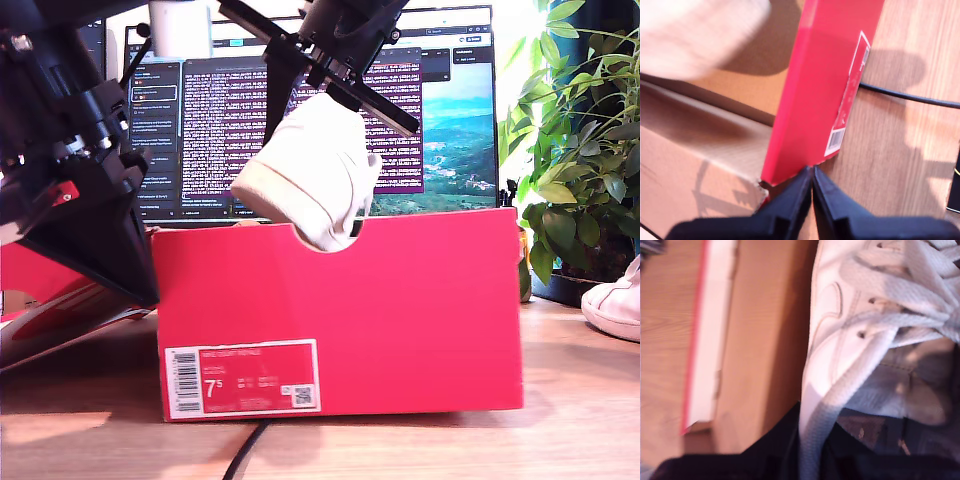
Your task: Pack the white shoes by picking the first shoe and placing it inside the red shoebox, left side, then picking and rotating the second shoe and placing it in the shoebox
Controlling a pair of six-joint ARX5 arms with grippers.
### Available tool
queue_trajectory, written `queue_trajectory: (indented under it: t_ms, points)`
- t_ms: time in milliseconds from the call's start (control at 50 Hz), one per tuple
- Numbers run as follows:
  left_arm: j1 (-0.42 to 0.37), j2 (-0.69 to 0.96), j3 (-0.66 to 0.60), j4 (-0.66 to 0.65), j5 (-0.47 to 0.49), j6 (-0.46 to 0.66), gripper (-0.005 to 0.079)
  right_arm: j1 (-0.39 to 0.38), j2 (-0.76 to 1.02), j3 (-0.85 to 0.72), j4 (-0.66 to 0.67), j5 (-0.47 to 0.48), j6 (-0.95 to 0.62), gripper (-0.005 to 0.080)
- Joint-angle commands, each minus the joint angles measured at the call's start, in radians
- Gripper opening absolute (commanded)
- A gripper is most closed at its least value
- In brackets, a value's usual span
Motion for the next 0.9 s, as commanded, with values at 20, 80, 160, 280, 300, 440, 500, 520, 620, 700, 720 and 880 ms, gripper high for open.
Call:
queue_trajectory:
  t_ms: [20, 80, 160, 280, 300, 440, 500, 520, 620, 700, 720, 880]
  points:
    - [0.004, 0.003, 0.005, 0.014, 0.012, -0.002, -0.0019, 0.011, 0.025, 0.017, 0.037, 0.001, 0.014, -0.0013]
    - [0.004, 0.003, 0.005, 0.015, 0.018, -0.002, -0.0019, 0.011, 0.042, 0.017, 0.057, 0.001, 0.015, -0.0013]
    - [0.004, 0.003, 0.005, 0.016, 0.027, -0.002, -0.0019, 0.011, 0.064, 0.017, 0.085, 0.003, 0.039, -0.0013]
    - [0.003, 0.003, 0.005, 0.016, 0.042, 0.005, -0.0019, 0.011, 0.081, 0.017, 0.106, 0.003, 0.043, -0.0009]
    - [0.003, 0.003, 0.005, 0.016, 0.043, 0.005, -0.0019, 0.01, 0.081, 0.017, 0.106, 0.004, 0.043, -0.0002]
    - [0.004, 0.003, 0.005, 0.016, 0.052, 0.005, -0.0019, 0.01, 0.082, 0.017, 0.105, 0.015, 0.036, 0.0161]
    - [0.004, 0.003, 0.005, 0.016, 0.058, 0.005, -0.0019, 0.008, 0.082, 0.017, 0.103, 0.015, 0.037, 0.0253]
    - [0.004, 0.003, 0.005, 0.016, 0.059, 0.005, -0.0019, 0.008, 0.082, 0.017, 0.1, 0.014, 0.035, 0.0277]
    - [0.004, 0.003, 0.005, 0.015, 0.061, 0.004, -0.0019, 0.009, 0.082, 0.018, 0.101, 0.012, 0.033, 0.0328]
    - [0.004, 0.003, 0.005, 0.014, 0.063, 0.004, -0.0019, 0.009, 0.082, 0.019, 0.101, 0.011, 0.034, 0.0328]
    - [0.004, 0.003, 0.005, 0.014, 0.063, 0.004, -0.0019, 0.009, 0.082, 0.02, 0.101, 0.011, 0.033, 0.0328]
    - [0.004, 0.003, 0.005, 0.014, 0.064, 0.003, -0.0019, 0.008, 0.075, 0.07, 0.055, 0.011, 0.015, 0.0328]
